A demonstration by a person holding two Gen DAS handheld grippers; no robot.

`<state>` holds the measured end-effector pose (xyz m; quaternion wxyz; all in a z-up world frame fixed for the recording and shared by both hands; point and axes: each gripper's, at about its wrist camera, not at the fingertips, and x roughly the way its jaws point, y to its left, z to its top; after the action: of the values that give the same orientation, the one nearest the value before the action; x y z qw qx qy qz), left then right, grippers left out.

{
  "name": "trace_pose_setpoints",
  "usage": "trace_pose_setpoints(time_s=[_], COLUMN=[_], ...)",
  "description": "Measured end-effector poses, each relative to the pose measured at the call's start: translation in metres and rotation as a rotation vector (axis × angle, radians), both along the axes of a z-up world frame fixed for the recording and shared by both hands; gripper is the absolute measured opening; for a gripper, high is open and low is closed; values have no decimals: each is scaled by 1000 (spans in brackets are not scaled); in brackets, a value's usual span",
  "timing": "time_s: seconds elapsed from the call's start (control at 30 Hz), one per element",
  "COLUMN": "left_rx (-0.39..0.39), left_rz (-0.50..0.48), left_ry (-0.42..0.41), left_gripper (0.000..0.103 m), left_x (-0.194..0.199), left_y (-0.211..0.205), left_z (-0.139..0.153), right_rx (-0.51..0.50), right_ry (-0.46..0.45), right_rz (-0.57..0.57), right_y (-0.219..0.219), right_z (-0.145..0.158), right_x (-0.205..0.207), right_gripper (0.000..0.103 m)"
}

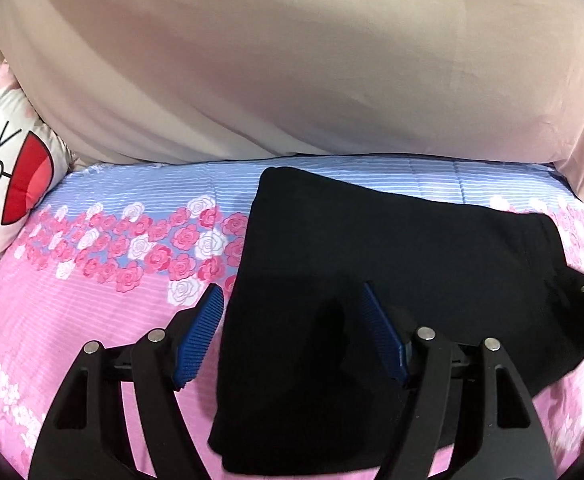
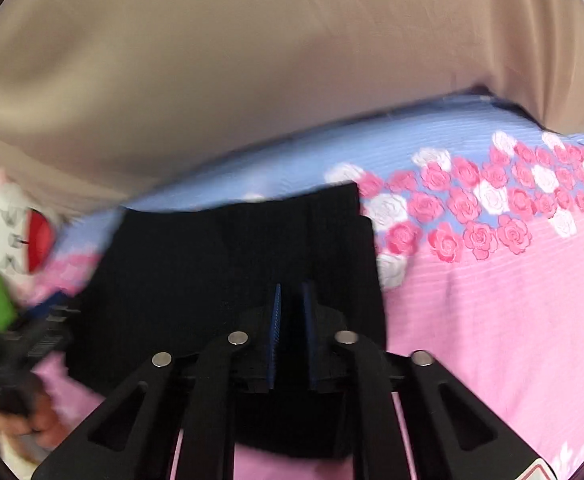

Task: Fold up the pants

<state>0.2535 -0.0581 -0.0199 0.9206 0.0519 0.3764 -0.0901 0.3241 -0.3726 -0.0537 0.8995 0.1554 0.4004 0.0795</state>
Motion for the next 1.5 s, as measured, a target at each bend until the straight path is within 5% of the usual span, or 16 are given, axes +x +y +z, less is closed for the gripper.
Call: trace_pose_setpoints(time_s=[0.13, 0.27, 0.43, 0.53, 0.7, 0.77, 0.83, 0.97, 1.07, 1.23, 1.5], left_rx=[5, 9, 18, 28, 45, 25, 19, -10, -7, -17, -39], left_rz=[13, 16, 29, 36, 46, 39, 30, 17, 15, 14, 35], left_ry=[-3, 0, 8, 40, 75, 74, 53, -11, -48, -89, -75], left_gripper=[69, 70, 70, 71, 72, 71, 71, 91, 95, 97, 98], left_x=[-10, -19, -29, -26, -26, -38, -57, -106, -141, -178, -205], left_y=[7, 8, 14, 13, 16, 23, 30, 42, 46, 50, 59], left_z=[6, 5, 1, -10, -27, -17, -6, 18, 31, 31, -11], right_rx=[-99, -86, -96, -143, -105, -135, -184, -240, -245, -251, -254], right_ry=[6, 45, -14, 28, 14, -10, -40, -76, -112, -139, -110], right_rz=[45, -1, 37, 16, -4, -11, -32, -64, -97, -139, -179], right_y=[14, -2, 16, 15, 15, 18, 21, 25, 29, 37, 46], right_z=[-4, -18, 3, -27, -5, 4, 10, 14, 16, 6, -29], right_x=[-31, -39, -57, -48, -66, -83, -106, -141, -168, -203, -229], right_gripper=[20, 5, 25, 21, 25, 33, 55, 63, 83, 86, 86])
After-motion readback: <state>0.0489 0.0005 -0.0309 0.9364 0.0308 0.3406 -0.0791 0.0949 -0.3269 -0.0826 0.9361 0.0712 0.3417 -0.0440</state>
